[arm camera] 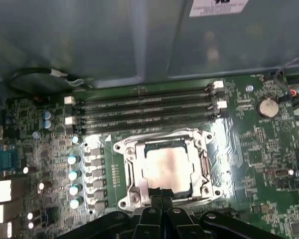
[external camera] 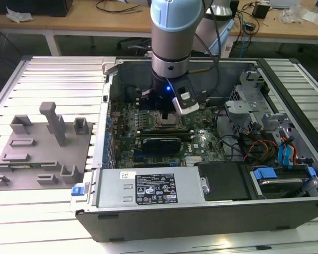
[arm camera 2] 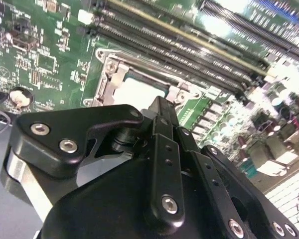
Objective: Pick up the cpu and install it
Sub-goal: 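Install the second cpu locking lever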
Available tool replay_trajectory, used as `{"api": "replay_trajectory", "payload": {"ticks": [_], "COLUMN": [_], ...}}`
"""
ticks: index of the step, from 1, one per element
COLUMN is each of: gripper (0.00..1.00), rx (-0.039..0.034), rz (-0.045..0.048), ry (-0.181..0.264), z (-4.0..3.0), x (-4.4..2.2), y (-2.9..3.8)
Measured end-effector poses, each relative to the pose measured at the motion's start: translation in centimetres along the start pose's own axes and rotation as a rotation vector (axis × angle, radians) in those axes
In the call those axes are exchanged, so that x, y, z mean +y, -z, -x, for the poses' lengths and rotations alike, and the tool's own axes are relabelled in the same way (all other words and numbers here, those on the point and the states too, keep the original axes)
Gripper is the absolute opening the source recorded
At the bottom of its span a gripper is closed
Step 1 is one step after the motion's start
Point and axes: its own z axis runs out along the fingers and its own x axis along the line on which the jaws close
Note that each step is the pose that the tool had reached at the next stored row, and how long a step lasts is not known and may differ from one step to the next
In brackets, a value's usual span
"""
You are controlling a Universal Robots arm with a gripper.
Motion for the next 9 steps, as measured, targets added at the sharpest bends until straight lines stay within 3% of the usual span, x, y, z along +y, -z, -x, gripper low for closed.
{"api": "replay_trajectory", "payload": {"ticks": [4,5,9], "gripper": [0.11,0.11,0.11], "rx": [-0.0017,-0.0023,-0.0027], "rz": [-0.0114,-0.0166,-0.0207], "ry": [-0.002,-0.002,-0.002], "z": [0.82,0.97,1.42], "x": [0.69,1.12,1.26], "y": [-0.12,-0.18,-0.21]}}
